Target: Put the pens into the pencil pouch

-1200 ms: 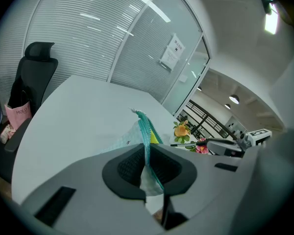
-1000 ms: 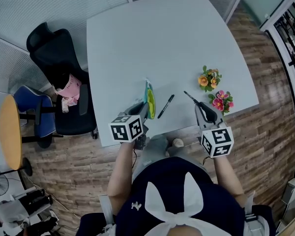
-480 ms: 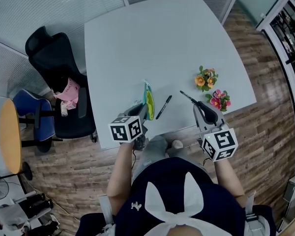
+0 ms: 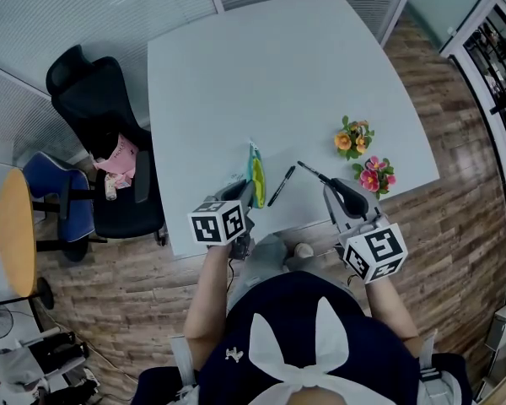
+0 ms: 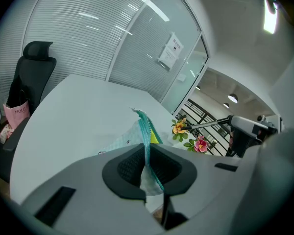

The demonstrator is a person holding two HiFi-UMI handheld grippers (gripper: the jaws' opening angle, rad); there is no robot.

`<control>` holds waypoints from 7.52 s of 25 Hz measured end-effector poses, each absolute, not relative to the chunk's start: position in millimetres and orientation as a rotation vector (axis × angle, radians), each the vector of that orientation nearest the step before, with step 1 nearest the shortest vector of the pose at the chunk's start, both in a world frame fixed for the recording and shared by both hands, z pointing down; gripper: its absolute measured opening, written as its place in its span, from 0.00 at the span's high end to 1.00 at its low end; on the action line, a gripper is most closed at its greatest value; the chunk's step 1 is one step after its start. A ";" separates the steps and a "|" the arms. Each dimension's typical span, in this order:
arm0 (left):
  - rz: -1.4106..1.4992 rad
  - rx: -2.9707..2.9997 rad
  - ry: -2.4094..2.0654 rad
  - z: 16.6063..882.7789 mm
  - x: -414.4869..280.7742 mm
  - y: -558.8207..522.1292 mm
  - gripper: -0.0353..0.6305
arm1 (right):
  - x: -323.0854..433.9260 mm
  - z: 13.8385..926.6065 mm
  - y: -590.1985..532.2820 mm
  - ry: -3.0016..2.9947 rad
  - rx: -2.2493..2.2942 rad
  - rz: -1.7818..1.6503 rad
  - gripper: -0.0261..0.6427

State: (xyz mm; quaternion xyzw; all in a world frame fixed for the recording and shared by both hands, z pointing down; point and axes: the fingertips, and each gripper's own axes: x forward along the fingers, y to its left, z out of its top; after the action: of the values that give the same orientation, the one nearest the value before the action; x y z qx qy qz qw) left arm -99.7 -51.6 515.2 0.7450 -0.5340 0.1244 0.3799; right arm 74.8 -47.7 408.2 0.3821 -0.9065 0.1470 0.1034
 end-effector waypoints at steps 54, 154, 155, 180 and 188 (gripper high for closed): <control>0.285 1.892 -1.336 517.1 -103.8 -44.0 0.88 | -33.1 418.9 -25.4 -2.713 0.719 0.322 0.87; 0.294 1.982 -1.024 542.0 -124.6 -91.0 0.88 | 3.9 646.3 -117.1 -2.029 1.123 0.899 0.78; 0.293 1.982 -1.019 542.2 -124.1 -91.6 0.88 | 4.6 649.7 -118.9 -2.015 1.131 0.916 0.78; 0.303 1.972 -1.007 545.7 -120.2 -90.0 0.88 | 14.6 665.3 -133.8 -1.894 1.250 0.997 0.88; 0.293 1.979 -1.013 542.5 -120.5 -87.0 0.88 | 19.6 644.6 -137.0 -1.948 1.285 0.978 0.89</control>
State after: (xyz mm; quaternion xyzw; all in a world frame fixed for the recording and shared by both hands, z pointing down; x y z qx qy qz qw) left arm -120.5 -87.0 542.5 0.7947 -0.4069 0.1176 0.4348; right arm 19.6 -137.0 644.6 0.4842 -0.7343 0.3685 0.3009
